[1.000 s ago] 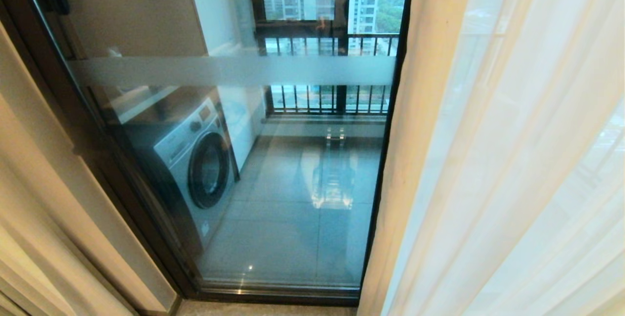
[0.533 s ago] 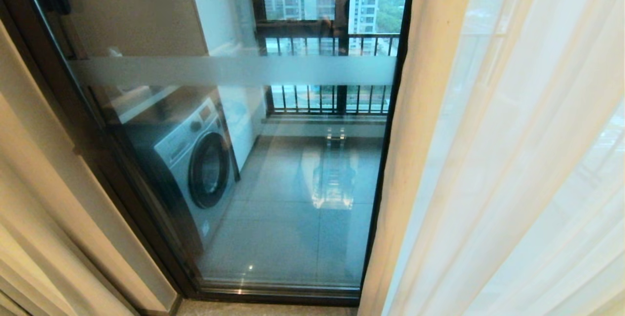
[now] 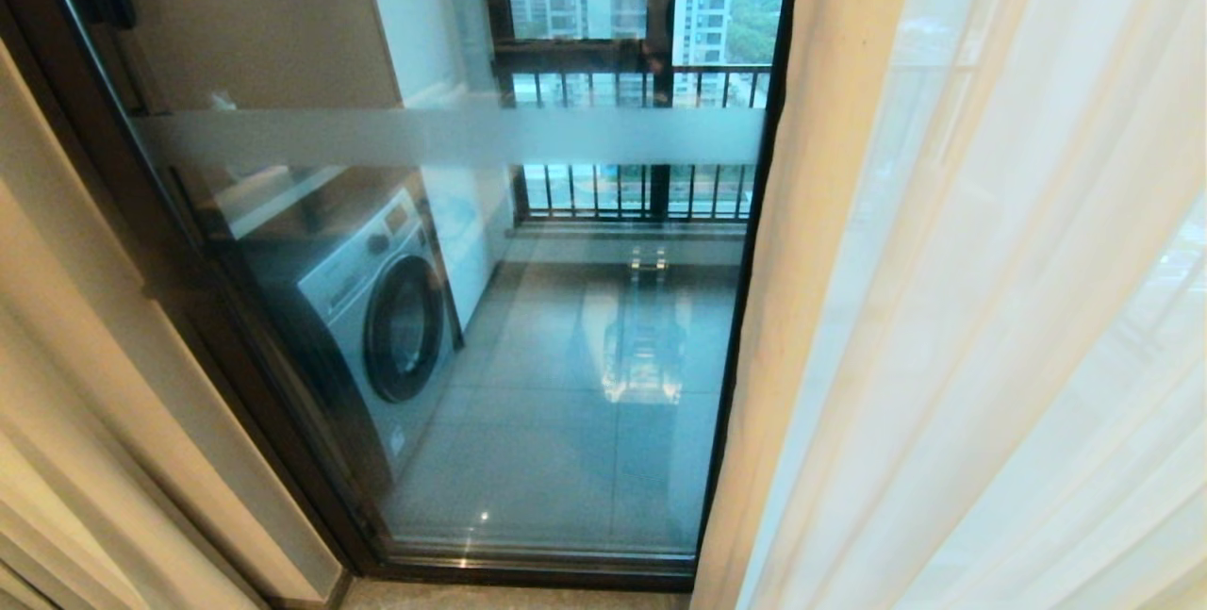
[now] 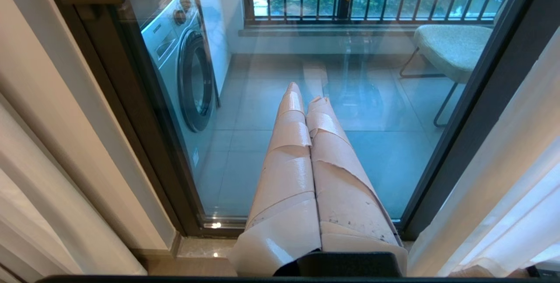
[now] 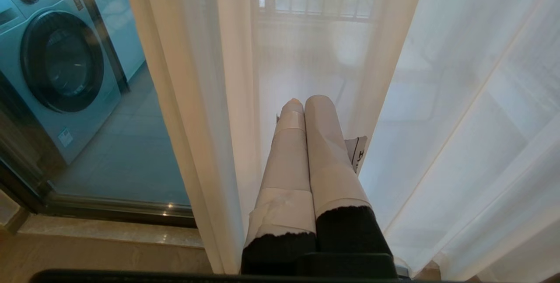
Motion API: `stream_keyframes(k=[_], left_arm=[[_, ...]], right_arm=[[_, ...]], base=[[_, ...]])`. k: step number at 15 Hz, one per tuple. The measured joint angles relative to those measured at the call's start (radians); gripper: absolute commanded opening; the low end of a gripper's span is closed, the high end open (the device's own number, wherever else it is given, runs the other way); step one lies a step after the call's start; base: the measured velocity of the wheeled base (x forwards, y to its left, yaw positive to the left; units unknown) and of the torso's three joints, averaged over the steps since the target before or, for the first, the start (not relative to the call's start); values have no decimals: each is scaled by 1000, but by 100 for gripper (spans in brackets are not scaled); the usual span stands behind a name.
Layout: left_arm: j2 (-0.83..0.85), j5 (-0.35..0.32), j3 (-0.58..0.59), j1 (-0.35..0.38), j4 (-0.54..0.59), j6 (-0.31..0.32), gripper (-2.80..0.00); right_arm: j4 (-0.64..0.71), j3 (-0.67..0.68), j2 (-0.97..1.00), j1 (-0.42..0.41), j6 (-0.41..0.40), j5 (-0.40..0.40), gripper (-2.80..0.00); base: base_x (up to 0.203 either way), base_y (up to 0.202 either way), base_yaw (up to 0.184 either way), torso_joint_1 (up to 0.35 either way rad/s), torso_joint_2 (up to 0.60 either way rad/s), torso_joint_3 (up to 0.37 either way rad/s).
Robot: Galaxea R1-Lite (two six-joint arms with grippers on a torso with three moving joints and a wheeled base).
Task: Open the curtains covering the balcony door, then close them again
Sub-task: Pull the inner curtains open on both sides
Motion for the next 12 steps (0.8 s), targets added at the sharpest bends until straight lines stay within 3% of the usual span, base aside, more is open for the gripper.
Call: stream_keyframes(k=[4,8,12], left_arm=[[0,1,0,0,0,0,-280],[0,0,0,0,0,0,-280],[0,0,0,0,0,0,-280]], right_arm=[[0,0,0,0,-10,2,-280],[-23,0,27,0,-79,23,-280],[-213,-33,182,7,-106,182,-280]], base=[[0,0,0,0,0,0],[0,0,0,0,0,0],[0,0,0,0,0,0]])
